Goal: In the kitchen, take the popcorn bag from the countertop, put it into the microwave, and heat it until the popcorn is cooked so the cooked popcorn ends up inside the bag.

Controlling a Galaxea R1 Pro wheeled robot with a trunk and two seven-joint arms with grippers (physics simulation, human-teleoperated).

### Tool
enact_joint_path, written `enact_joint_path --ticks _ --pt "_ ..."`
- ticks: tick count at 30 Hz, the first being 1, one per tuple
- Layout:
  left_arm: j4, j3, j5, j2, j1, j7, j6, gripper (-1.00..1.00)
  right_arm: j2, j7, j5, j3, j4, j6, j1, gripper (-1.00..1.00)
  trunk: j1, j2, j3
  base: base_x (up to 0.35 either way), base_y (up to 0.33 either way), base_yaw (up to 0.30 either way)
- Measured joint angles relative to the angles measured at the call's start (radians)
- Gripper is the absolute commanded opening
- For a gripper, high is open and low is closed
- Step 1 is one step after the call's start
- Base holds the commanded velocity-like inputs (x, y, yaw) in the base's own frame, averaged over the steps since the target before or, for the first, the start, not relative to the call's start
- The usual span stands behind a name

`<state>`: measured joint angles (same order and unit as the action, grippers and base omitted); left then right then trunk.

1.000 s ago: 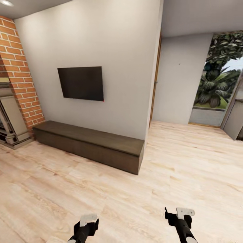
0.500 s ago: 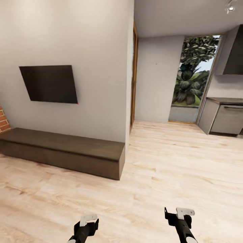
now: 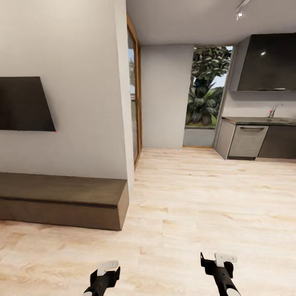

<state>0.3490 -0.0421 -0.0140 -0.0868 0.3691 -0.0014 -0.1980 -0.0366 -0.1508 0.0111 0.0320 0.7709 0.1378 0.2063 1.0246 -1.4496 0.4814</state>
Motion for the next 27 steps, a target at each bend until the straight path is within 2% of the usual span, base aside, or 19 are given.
enact_joint_path --ticks 13,27 --pt "0.000 -0.001 0.000 0.000 0.000 0.000 0.001 1.00 0.000 0.000 0.000 -0.007 -0.001 0.000 0.000 1.00 0.000 0.000 0.000 0.307 -0.189 -0.291" --pt "0.000 -0.001 -0.001 0.000 0.001 0.003 0.002 1.00 0.000 0.000 -0.001 -0.009 -0.002 0.000 -0.001 1.00 0.000 0.000 0.000 0.324 -0.147 -0.017"
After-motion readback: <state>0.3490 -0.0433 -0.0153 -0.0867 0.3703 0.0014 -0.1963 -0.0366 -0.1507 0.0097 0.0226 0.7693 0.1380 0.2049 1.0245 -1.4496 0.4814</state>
